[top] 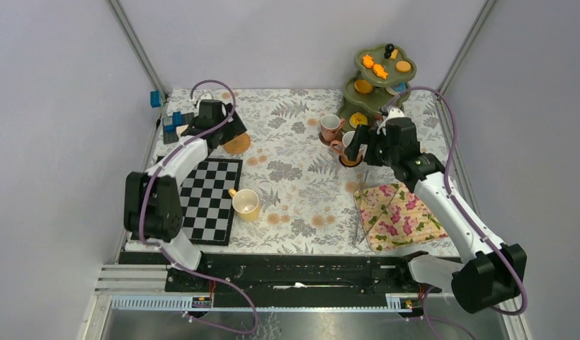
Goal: Serve the afternoon tea
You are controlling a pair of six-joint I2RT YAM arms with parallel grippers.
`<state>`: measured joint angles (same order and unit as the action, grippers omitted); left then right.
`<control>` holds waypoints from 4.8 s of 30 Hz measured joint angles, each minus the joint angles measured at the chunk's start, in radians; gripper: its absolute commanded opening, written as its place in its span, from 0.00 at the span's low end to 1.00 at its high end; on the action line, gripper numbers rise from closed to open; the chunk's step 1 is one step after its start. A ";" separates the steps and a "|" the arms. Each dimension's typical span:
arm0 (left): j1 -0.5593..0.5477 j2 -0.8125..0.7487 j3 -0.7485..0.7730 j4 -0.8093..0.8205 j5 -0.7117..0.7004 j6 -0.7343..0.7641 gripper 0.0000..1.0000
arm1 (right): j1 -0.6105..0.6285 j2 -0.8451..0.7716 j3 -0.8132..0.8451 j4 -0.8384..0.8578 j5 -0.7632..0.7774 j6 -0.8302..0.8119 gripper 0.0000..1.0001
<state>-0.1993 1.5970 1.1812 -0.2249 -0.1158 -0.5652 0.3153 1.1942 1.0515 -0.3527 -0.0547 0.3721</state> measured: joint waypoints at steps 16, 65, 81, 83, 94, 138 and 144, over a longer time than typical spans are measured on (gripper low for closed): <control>0.146 0.352 0.094 -0.034 -0.007 -0.254 0.71 | 0.000 -0.179 -0.182 -0.008 -0.071 -0.019 1.00; -0.030 0.802 0.590 0.299 0.183 -0.194 0.58 | 0.000 -0.143 -0.244 0.000 -0.061 -0.029 1.00; -0.118 0.722 0.470 0.350 0.242 -0.243 0.82 | 0.000 -0.142 -0.270 0.008 -0.062 -0.016 1.00; -0.113 0.655 0.368 0.354 0.240 -0.250 0.81 | 0.000 -0.142 -0.278 0.011 -0.063 -0.014 1.00; -0.143 0.645 0.281 0.488 0.307 -0.364 0.77 | 0.000 -0.144 -0.290 0.033 -0.071 0.001 1.00; -0.002 -0.179 0.229 0.031 0.264 0.024 0.99 | 0.550 0.412 0.124 0.138 0.077 0.185 0.99; -0.004 -0.253 0.079 0.006 0.186 0.097 0.99 | 0.688 0.547 0.280 0.113 0.161 0.230 0.90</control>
<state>-0.2035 1.3445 1.2606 -0.2184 0.0704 -0.4686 1.0035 1.7416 1.3319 -0.2401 0.1066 0.6022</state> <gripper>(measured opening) 0.988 0.945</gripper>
